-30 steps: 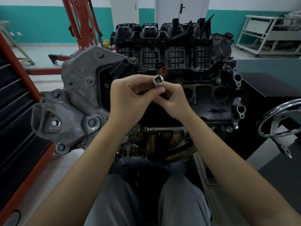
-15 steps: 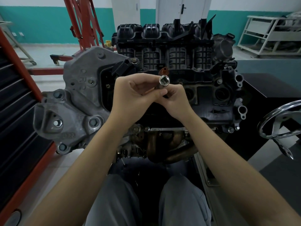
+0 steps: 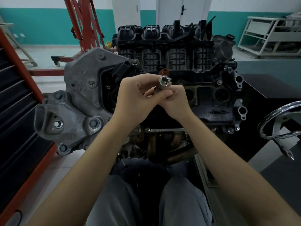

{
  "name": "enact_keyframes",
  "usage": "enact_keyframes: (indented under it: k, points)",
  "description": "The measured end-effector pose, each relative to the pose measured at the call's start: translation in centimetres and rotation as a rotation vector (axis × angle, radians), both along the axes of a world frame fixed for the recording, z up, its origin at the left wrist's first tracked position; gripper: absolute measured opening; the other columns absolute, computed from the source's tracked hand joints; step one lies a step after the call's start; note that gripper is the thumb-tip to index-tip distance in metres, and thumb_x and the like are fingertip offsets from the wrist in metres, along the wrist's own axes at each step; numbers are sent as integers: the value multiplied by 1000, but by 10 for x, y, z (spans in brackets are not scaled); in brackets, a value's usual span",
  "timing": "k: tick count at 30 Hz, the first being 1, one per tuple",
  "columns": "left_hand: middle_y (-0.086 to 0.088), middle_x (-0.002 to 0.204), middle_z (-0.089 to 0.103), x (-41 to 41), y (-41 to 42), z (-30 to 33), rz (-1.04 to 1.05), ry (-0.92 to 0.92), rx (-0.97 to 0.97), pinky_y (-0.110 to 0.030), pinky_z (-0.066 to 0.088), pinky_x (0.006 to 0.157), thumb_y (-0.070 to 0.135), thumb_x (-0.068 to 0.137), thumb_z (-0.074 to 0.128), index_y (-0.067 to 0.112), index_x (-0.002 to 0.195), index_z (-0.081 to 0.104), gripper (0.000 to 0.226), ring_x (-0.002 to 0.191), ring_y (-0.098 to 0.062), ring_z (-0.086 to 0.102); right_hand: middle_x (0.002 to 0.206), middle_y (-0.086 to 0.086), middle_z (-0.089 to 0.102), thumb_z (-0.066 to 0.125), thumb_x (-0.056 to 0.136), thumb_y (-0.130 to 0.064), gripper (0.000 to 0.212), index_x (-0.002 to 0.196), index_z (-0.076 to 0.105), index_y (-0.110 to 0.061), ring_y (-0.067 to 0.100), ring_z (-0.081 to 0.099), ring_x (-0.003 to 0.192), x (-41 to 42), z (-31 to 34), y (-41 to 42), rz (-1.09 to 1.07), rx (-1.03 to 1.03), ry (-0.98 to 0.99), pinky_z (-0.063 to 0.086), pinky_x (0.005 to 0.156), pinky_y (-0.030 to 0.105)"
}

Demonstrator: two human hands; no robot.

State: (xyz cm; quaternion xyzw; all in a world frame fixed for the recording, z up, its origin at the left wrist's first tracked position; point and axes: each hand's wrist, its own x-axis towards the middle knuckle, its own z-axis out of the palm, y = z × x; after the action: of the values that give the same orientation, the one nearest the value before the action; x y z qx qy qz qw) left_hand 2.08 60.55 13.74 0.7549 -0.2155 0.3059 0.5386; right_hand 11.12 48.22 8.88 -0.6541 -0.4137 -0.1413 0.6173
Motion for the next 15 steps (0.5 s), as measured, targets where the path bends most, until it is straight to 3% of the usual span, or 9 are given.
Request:
enact_keyframes:
  k: [2, 4, 8, 10, 15]
  points:
    - [0, 86, 72, -1, -2, 0, 106, -37, -5, -30, 57, 81, 5, 70, 83, 12, 92, 72, 25, 85, -11, 71, 85, 16, 71, 69, 80, 6, 12, 90, 70, -1, 24, 70, 82, 1, -1, 1, -14, -4, -12, 56, 77, 33]
    - [6, 84, 71, -2, -4, -1, 152, -57, -20, -25, 57, 79, 7, 71, 83, 16, 91, 71, 25, 82, -6, 71, 89, 18, 71, 69, 81, 6, 12, 93, 70, 4, 27, 69, 86, 3, -1, 0, -2, -9, -32, 55, 80, 34]
    - [-6, 92, 73, -1, 0, -2, 15, -21, -88, -36, 57, 85, -2, 77, 75, 8, 101, 69, 26, 90, -16, 72, 89, -14, 72, 65, 84, 5, 26, 101, 66, -14, 6, 68, 89, 2, 2, -3, 46, -37, -35, 51, 80, 20]
    - [-10, 95, 72, 0, 2, -1, -48, 10, -120, -38, 57, 87, -8, 78, 72, 4, 104, 68, 29, 93, -21, 71, 84, -18, 72, 67, 82, 5, 27, 97, 67, -17, 1, 68, 84, 2, 2, -1, 19, -23, -19, 49, 76, 16]
    - [2, 87, 71, 1, -1, -3, 72, -55, -85, -29, 57, 81, -1, 68, 82, 14, 92, 69, 31, 85, -11, 71, 85, 17, 71, 71, 79, 7, 13, 91, 70, 1, 26, 70, 81, 5, -2, 0, -21, 7, -5, 56, 76, 36]
